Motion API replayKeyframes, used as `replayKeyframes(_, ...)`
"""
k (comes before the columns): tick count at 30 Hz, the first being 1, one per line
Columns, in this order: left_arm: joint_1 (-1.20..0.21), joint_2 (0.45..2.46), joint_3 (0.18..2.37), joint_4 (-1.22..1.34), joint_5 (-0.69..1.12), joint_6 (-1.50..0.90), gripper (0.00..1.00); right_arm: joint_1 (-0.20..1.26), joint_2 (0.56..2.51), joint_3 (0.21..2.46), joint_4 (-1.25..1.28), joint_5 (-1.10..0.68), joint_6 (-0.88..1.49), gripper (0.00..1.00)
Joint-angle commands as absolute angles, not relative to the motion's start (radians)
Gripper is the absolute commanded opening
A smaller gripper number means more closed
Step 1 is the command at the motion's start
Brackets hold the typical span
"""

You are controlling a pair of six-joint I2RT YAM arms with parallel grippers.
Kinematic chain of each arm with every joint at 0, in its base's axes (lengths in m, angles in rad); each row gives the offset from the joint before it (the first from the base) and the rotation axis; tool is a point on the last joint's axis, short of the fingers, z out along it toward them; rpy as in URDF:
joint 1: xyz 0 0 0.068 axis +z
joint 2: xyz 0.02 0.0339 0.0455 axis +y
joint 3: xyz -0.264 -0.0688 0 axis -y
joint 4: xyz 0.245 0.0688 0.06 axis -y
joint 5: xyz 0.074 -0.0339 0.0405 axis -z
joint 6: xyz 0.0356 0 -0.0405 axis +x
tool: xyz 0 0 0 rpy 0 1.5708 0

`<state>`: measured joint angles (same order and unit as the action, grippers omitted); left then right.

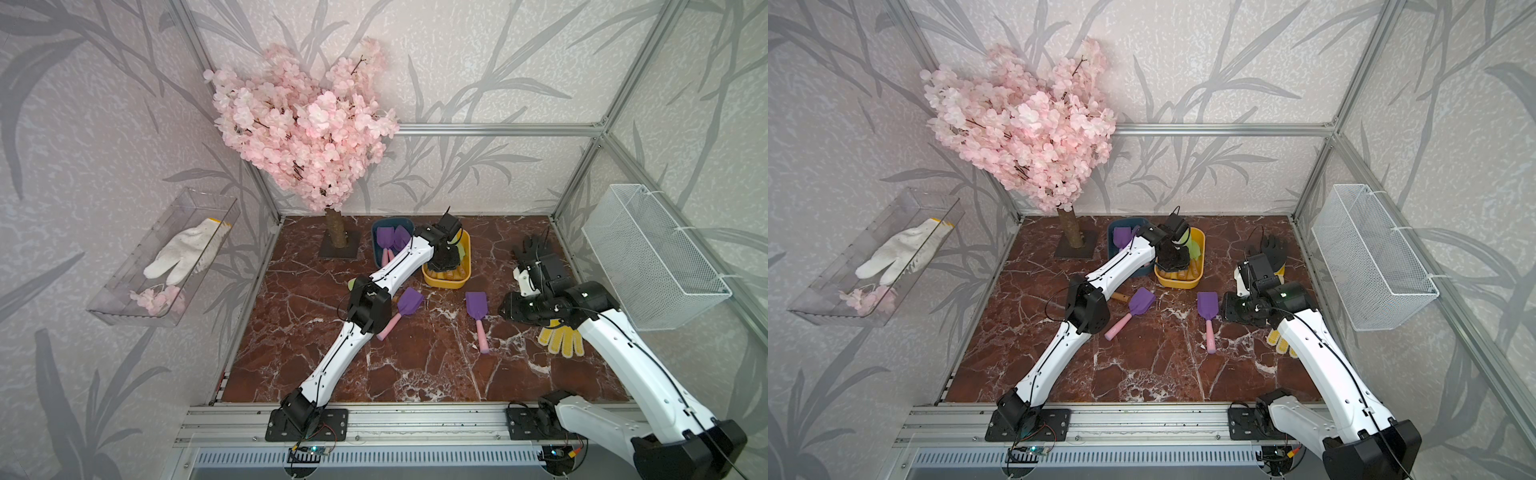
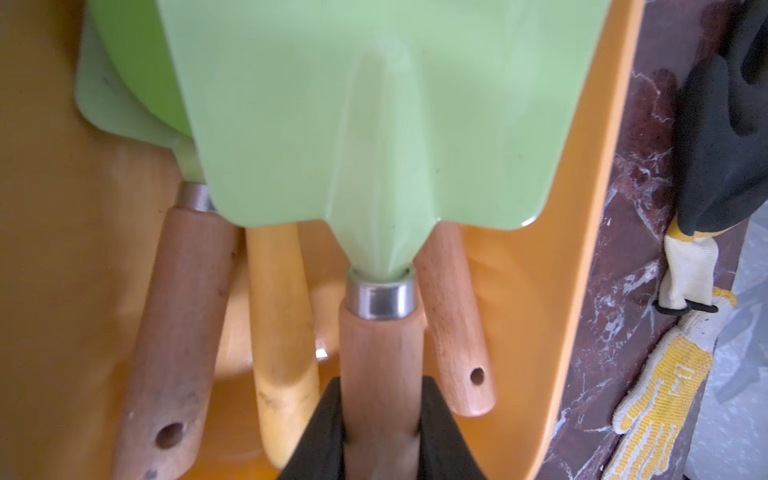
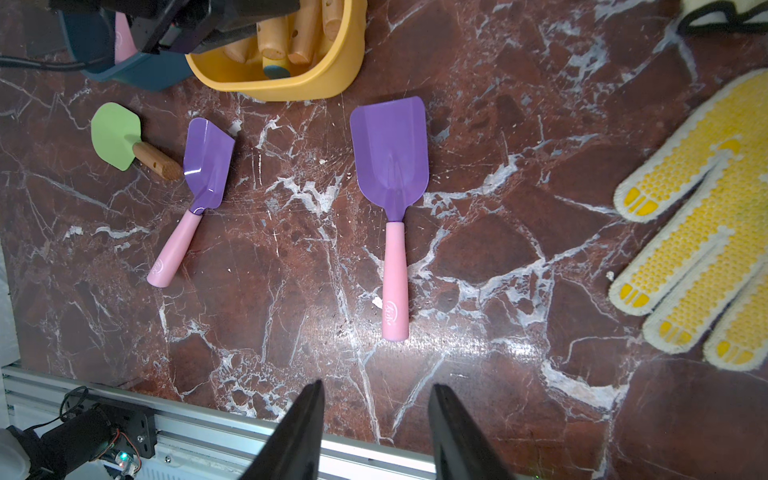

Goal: Sort the small shovels by color and place them into the storage box
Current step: Place the shovel in the storage box.

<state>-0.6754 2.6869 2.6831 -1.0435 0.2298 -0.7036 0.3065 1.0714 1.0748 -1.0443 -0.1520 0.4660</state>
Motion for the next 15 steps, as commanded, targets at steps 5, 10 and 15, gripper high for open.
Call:
replayKeyframes(5, -0.664, 2.706, 2.714, -1.054, 0.229, -0.695, 0.01, 0.304, 1.057, 1.059, -1.044, -0.158, 0.462, 0.46)
replayKeyframes(10, -0.664, 2.709, 2.693, -1.068, 0.233, -0.688, 0.03, 0.304, 1.064, 1.058, -1.044, -0.154, 0.46, 0.46)
replayKeyframes(15, -0.663, 2.718, 2.692, -1.07, 0.246, -0.689, 0.03, 0.304, 1.065, 1.055, -1.043, -0.153, 0.462, 0.47)
